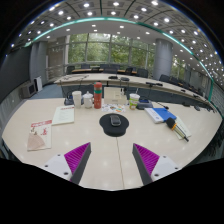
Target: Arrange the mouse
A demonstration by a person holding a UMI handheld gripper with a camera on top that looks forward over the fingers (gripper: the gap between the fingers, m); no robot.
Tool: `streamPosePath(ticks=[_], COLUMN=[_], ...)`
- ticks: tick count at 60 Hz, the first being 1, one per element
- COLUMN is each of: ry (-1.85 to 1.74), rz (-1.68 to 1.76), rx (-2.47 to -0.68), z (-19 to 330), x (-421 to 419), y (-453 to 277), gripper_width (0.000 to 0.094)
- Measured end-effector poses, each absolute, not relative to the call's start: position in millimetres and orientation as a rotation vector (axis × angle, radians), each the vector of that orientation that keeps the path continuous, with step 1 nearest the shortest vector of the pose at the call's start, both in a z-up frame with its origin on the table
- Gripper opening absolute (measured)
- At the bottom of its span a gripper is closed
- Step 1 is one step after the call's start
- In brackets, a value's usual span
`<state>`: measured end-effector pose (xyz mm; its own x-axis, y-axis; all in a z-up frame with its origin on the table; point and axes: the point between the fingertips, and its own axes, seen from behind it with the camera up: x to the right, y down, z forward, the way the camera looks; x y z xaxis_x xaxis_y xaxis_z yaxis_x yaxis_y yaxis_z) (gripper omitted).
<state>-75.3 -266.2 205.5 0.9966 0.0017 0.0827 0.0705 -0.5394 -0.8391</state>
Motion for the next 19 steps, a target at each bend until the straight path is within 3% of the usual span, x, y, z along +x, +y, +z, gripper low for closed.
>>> streamPosePath(ticks=[19], ry=[-0.04], rz=[-0.079], rx=[-2.125], z=[217], x=[-82], y=[-292], gripper_width=[0.0853])
